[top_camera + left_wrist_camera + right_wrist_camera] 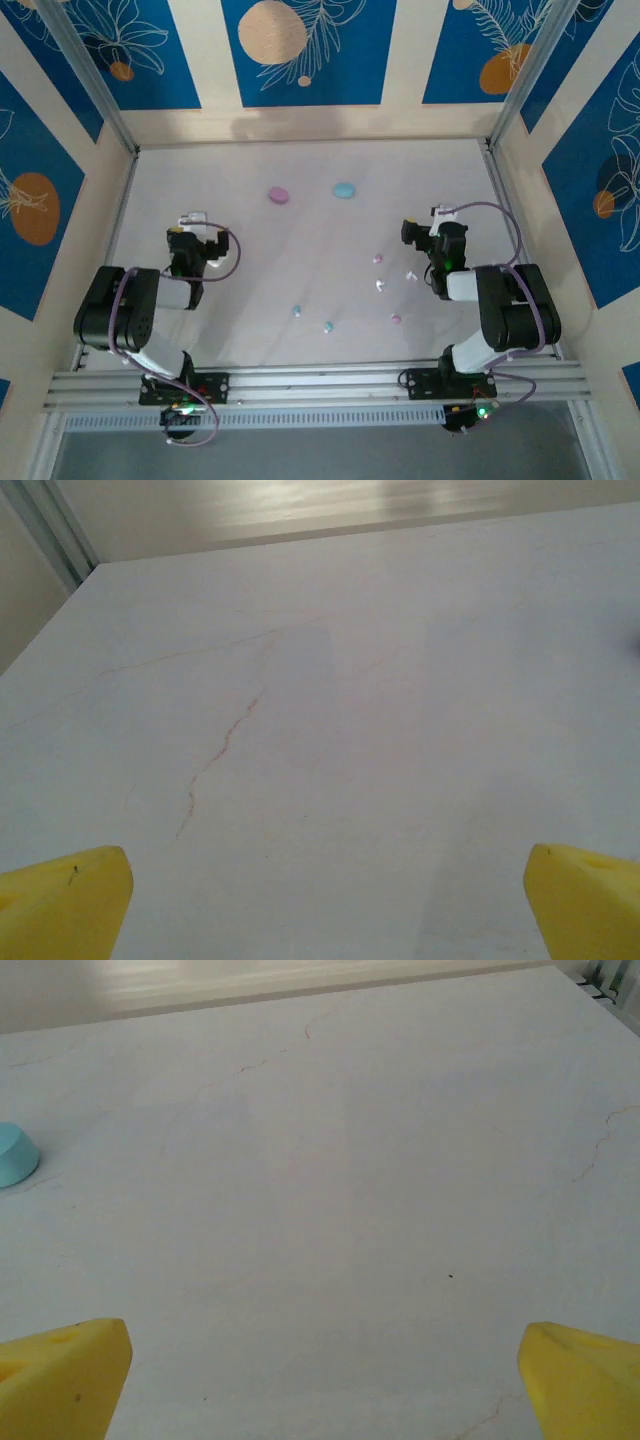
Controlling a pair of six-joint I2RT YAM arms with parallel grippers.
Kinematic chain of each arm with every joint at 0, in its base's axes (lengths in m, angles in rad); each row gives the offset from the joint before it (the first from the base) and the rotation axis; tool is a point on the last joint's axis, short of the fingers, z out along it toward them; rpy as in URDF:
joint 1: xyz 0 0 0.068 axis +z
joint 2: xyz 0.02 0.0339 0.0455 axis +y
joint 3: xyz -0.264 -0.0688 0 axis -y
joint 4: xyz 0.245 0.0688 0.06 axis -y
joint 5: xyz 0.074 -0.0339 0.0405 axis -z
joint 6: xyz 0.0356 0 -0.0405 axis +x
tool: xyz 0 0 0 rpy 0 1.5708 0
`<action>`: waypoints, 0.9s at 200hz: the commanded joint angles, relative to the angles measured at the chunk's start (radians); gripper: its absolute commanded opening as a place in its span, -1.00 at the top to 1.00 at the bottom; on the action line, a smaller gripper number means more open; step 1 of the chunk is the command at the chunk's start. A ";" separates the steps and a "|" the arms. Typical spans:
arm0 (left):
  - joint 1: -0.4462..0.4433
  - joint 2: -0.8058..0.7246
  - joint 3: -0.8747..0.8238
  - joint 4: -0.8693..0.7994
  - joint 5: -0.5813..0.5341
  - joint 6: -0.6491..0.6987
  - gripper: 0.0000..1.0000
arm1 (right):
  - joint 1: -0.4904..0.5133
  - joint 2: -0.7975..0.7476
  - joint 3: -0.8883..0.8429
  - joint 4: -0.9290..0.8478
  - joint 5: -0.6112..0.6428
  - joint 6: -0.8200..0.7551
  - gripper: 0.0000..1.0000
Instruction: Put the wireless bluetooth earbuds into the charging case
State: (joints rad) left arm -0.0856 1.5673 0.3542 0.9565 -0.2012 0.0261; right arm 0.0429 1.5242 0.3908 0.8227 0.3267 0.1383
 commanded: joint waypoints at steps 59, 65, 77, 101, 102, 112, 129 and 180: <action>-0.006 -0.006 0.009 0.002 0.019 0.006 -1.00 | 0.005 -0.002 0.000 0.035 0.026 0.009 -0.98; -0.006 -0.006 0.011 0.001 0.019 0.008 -1.00 | 0.005 -0.001 0.000 0.034 0.026 0.009 -0.99; -0.006 -0.006 0.012 -0.005 0.037 0.013 -1.00 | 0.005 -0.001 0.002 0.033 0.026 0.010 -0.99; -0.006 -0.006 0.014 -0.007 0.046 0.015 -1.00 | 0.005 -0.002 0.001 0.033 0.026 0.010 -0.99; -0.006 -0.006 0.014 -0.007 0.046 0.015 -1.00 | 0.005 -0.001 0.002 0.032 0.025 0.010 -0.99; -0.006 -0.006 0.017 -0.010 0.048 0.015 -1.00 | 0.005 -0.002 0.002 0.033 0.025 0.009 -0.99; -0.006 -0.006 0.015 -0.010 0.049 0.014 -1.00 | 0.005 -0.002 0.000 0.034 0.025 0.009 -0.98; -0.005 -0.006 0.017 -0.011 0.051 0.014 -1.00 | -0.020 -0.005 0.002 0.020 -0.029 0.021 -0.98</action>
State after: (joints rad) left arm -0.0856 1.5673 0.3546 0.9550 -0.1715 0.0299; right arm 0.0380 1.5242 0.3908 0.8223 0.3191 0.1402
